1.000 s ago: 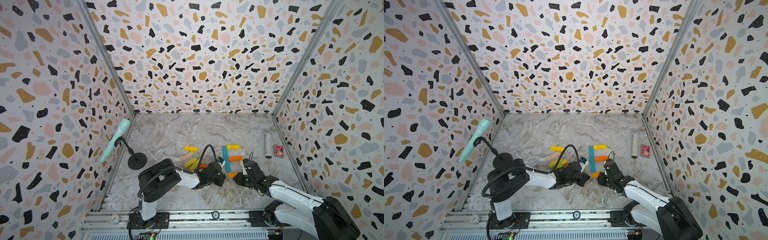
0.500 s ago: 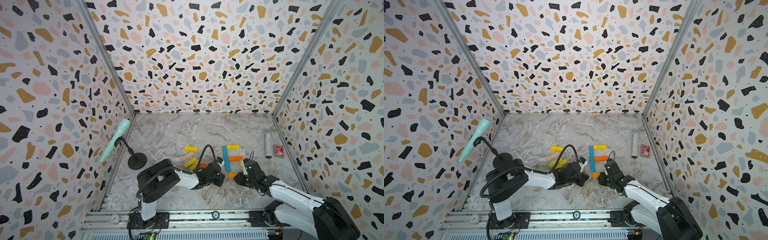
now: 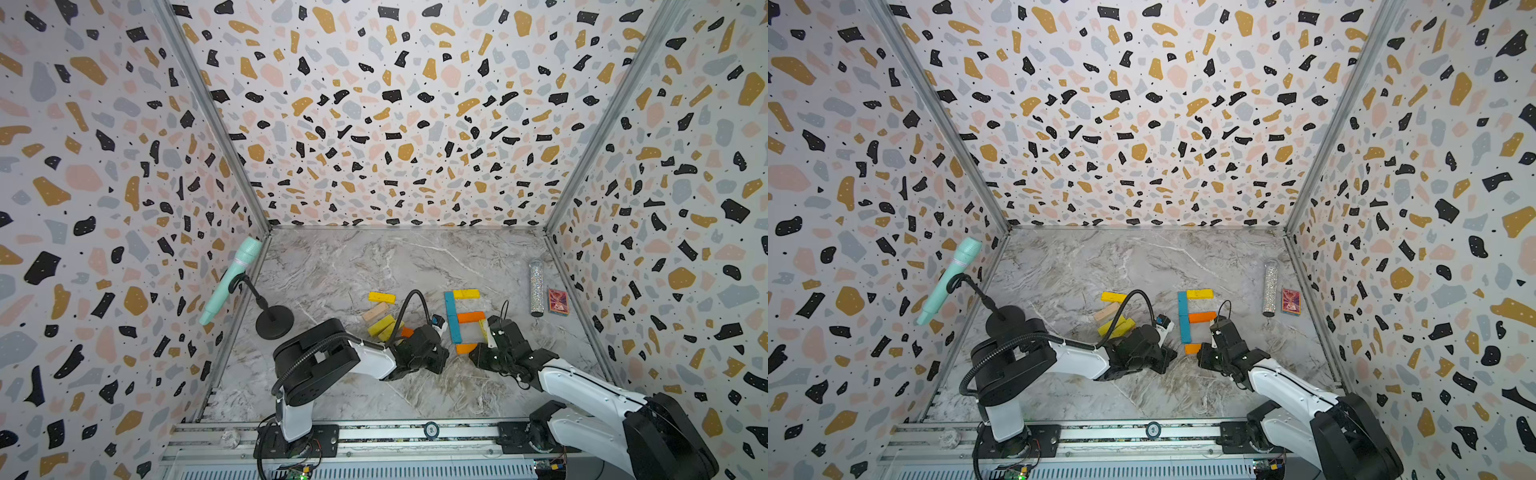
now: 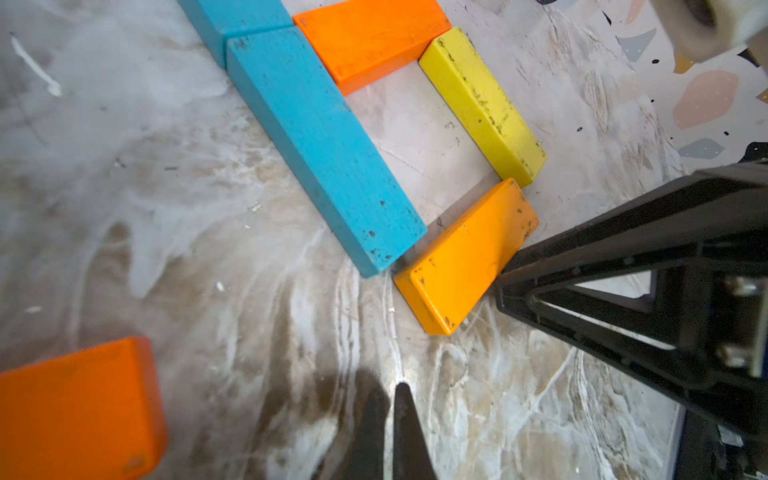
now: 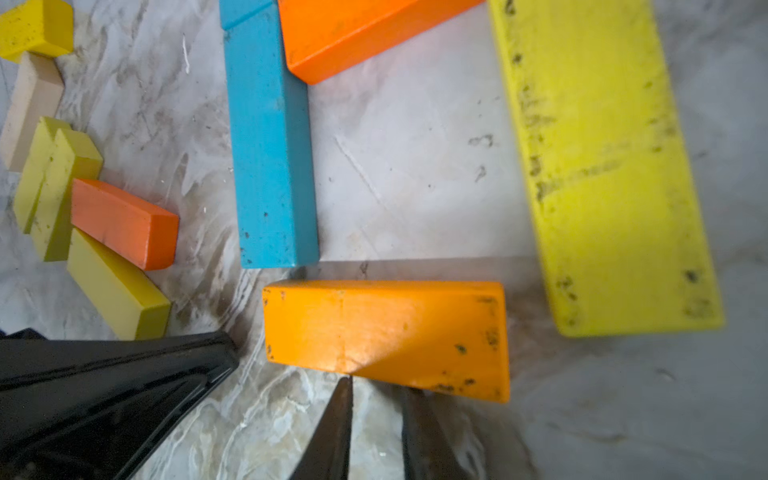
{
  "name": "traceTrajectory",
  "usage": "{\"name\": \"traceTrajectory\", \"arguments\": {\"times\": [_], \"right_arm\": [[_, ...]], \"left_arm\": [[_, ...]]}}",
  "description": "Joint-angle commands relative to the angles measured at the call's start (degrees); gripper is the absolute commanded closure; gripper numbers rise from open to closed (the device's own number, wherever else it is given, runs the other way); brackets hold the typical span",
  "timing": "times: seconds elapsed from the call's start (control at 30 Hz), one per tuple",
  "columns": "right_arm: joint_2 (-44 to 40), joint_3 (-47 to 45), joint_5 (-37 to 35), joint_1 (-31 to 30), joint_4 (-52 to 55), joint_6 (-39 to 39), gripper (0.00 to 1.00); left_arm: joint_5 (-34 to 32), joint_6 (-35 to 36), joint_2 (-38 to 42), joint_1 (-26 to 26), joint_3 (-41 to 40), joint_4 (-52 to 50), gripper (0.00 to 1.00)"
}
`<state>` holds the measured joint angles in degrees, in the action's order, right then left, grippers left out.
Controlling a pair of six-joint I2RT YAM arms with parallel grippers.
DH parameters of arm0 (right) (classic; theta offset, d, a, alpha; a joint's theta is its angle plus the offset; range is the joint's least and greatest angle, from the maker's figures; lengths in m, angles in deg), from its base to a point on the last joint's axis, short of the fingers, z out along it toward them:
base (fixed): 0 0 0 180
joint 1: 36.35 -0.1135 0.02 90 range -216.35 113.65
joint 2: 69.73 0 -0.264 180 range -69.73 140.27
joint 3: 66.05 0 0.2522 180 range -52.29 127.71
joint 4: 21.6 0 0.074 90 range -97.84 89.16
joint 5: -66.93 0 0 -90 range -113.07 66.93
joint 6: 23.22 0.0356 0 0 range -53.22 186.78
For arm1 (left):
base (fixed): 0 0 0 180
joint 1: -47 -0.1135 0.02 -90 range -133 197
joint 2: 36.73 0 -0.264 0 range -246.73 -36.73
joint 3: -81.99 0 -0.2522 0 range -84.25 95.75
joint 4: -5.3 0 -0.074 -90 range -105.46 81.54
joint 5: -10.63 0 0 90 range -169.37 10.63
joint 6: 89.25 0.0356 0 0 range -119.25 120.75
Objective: Assemble the number 6 with building blocks
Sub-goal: Assemble the building block at the center of the board.
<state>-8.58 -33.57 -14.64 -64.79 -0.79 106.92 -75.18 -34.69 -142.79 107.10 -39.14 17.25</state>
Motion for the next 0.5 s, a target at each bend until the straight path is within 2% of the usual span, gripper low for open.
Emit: {"name": "traceTrajectory", "arguments": {"times": [0.0,0.3,0.47], "right_arm": [[0.95,0.08,0.50,0.19,2.82,-0.94,0.76],[1.91,0.67,1.30,0.15,2.03,-1.99,0.76],[-3.62,3.32,0.03,0.61,6.55,-2.11,0.75]], "left_arm": [[0.65,0.20,0.68,-0.33,-0.71,1.53,1.00],[0.57,0.19,0.52,-0.31,-0.41,1.84,1.00],[0.34,-0.05,0.99,-0.33,-0.80,2.06,1.00]]}}
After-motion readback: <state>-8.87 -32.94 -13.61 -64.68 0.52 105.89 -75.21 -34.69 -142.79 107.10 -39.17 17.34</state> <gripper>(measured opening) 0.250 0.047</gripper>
